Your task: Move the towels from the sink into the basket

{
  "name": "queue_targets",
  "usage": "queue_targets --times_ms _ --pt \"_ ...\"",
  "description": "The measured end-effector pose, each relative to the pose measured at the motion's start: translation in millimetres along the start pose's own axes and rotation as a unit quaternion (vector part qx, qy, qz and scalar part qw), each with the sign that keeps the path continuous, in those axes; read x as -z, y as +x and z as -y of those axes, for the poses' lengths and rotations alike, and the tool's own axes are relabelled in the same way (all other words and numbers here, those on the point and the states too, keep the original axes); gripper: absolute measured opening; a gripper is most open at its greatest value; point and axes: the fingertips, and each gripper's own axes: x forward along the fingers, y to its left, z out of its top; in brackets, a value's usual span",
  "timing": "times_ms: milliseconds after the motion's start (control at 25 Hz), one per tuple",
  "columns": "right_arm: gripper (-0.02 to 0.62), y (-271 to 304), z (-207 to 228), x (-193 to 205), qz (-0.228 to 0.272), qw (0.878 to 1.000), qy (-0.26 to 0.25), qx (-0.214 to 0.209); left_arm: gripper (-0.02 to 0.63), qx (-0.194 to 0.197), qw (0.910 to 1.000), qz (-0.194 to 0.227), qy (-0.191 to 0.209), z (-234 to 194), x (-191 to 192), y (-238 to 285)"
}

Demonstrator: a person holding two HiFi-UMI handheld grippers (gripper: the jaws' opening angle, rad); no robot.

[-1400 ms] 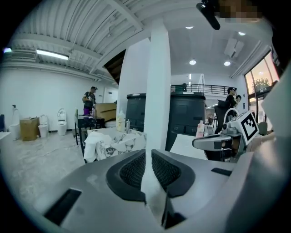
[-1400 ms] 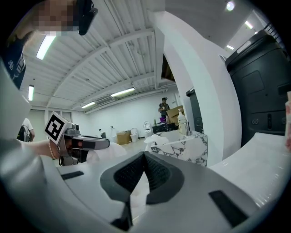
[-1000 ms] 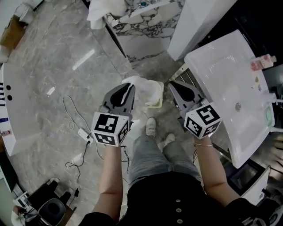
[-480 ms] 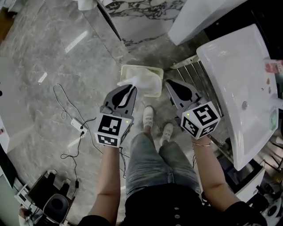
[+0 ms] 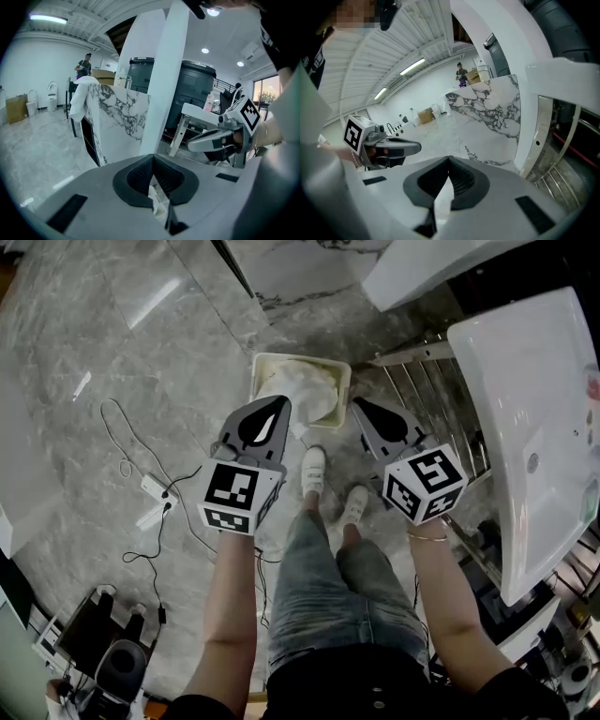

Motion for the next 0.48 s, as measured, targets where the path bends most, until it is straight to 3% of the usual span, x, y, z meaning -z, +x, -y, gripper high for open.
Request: queue_targets --times_ms 240,480 --pt "0.005 10.7 2.1 13.8 -0.005 1.0 0.017 -0.003 0.014 0.007 0.9986 -0.014 -0.051 -8.7 19.4 16.0" --pt "0.005 10.7 1.2 17.6 -0.009 1.0 0.018 -0.003 0.014 0.007 0.9971 -0.027 -0.071 -6.1 33.3 14.6"
